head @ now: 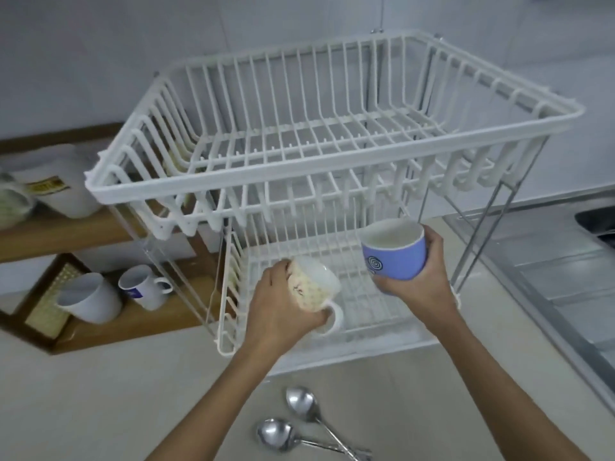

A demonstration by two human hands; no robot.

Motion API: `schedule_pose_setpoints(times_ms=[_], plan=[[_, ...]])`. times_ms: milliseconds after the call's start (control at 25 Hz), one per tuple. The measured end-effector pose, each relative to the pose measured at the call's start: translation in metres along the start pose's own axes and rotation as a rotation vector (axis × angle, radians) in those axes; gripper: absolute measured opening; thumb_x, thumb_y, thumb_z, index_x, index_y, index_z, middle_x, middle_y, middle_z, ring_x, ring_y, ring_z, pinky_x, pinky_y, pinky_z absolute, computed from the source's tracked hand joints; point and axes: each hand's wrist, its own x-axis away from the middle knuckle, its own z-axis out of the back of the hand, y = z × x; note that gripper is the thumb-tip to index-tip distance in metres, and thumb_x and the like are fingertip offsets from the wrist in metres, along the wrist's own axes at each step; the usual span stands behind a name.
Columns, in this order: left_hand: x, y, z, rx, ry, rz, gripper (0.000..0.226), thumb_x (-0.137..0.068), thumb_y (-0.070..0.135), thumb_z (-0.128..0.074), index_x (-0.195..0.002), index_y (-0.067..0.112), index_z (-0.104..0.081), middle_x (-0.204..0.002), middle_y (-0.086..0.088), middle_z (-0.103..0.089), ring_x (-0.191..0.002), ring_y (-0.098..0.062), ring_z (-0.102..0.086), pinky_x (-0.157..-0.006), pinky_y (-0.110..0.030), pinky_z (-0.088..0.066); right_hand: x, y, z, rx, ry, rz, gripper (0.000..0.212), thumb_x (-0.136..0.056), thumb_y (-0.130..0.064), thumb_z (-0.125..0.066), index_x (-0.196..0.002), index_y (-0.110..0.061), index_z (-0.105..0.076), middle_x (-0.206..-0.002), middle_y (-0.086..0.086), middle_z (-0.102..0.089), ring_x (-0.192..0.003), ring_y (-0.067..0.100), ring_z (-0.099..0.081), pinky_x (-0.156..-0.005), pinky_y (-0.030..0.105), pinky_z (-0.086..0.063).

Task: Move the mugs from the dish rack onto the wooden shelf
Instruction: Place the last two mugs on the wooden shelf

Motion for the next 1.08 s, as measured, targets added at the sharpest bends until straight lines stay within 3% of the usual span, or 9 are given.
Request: schedule_pose_setpoints(times_ms=[120,200,320,480,600,760,840,920,1080], plan=[[0.058,-0.02,0.012,0.347,-0.016,0.018,0.094,-0.039,0.042,-0.084,-0.123,0.041,-0.041,-0.118,0.018,-0.054,-0.108,-0.009,-0.054,-0.084,-0.028,-0.051,0.043,-0.027,0.011,0.011,-0.073,0.037,0.098,-0.048,-0.012,-0.09,-0.13,-0.032,-0.038,-0.122,-0.02,-0.053,-0.111,0.007,-0.057,-0.076,0.021,-0.055],[0.087,-0.041,0.028,0.495,-0.013,0.008,0.09,-0.039,0.032,-0.088,-0.116,0.049,-0.046,-0.112,0.021,-0.06,-0.105,-0.004,-0.058,-0.081,-0.024,-0.052,0.068,-0.048,0.006,-0.01,-0.126,0.06,0.096,-0.045,-0.022,-0.089,-0.127,-0.035,-0.042,-0.123,-0.013,-0.055,-0.112,0.01,-0.057,-0.078,0.023,-0.055],[0.112,-0.073,0.063,0.63,0.059,0.015,0.089,-0.035,0.037,-0.09,-0.114,0.052,-0.05,-0.11,0.024,-0.064,-0.099,0.002,-0.062,-0.079,-0.025,-0.053,0.095,-0.087,-0.016,-0.067,-0.224,0.103,0.095,-0.045,-0.03,-0.088,-0.128,-0.04,-0.044,-0.122,-0.017,-0.058,-0.112,0.007,-0.058,-0.079,0.018,-0.053],[0.117,-0.118,0.118,0.717,0.229,0.073,0.088,-0.033,0.045,-0.088,-0.113,0.047,-0.051,-0.109,0.027,-0.064,-0.102,-0.002,-0.063,-0.083,-0.033,-0.054,0.118,-0.138,-0.082,-0.121,-0.367,0.183,0.103,-0.049,-0.037,-0.09,-0.137,-0.032,-0.038,-0.131,-0.011,-0.054,-0.121,0.012,-0.053,-0.087,0.018,-0.05],[0.112,-0.147,0.157,0.626,0.341,0.094,0.085,-0.036,0.046,-0.086,-0.11,0.058,-0.046,-0.108,0.038,-0.059,-0.101,0.012,-0.057,-0.077,-0.014,-0.047,0.131,-0.166,-0.149,-0.148,-0.402,0.231,0.097,-0.049,-0.023,-0.086,-0.133,-0.033,-0.039,-0.126,-0.016,-0.054,-0.119,0.008,-0.053,-0.084,0.016,-0.05],[0.107,-0.18,0.187,0.602,0.421,0.139,0.075,-0.046,0.033,-0.086,-0.105,0.059,-0.049,-0.1,0.04,-0.06,-0.092,0.018,-0.057,-0.062,0.0,-0.044,0.139,-0.188,-0.233,-0.165,-0.382,0.229,0.098,-0.047,-0.025,-0.088,-0.131,-0.029,-0.037,-0.121,-0.02,-0.054,-0.114,0.0,-0.052,-0.081,0.012,-0.049],[0.102,-0.194,0.196,0.584,0.42,0.16,0.073,-0.05,0.029,-0.085,-0.113,0.047,-0.053,-0.103,0.029,-0.065,-0.091,0.014,-0.059,-0.067,-0.007,-0.047,0.134,-0.194,-0.275,-0.123,-0.33,0.217,0.098,-0.045,-0.03,-0.088,-0.128,-0.033,-0.036,-0.117,-0.021,-0.052,-0.11,-0.005,-0.051,-0.077,0.009,-0.049],[0.096,-0.207,0.201,0.557,0.405,0.184,0.071,-0.055,0.026,-0.086,-0.117,0.034,-0.053,-0.107,0.016,-0.066,-0.096,0.001,-0.062,-0.077,-0.023,-0.053,0.118,-0.197,-0.315,-0.069,-0.229,0.177,0.097,-0.045,-0.034,-0.088,-0.125,-0.035,-0.033,-0.111,-0.027,-0.05,-0.104,-0.009,-0.051,-0.072,0.007,-0.049],[0.081,-0.227,0.205,0.537,0.361,0.182,0.065,-0.061,0.024,-0.085,-0.114,0.031,-0.049,-0.11,0.009,-0.062,-0.101,-0.013,-0.059,-0.083,-0.033,-0.053,0.053,-0.194,-0.376,0.103,-0.035,0.096,0.096,-0.051,-0.028,-0.087,-0.129,-0.025,-0.03,-0.114,-0.008,-0.051,-0.102,0.012,-0.053,-0.068,0.02,-0.043]])
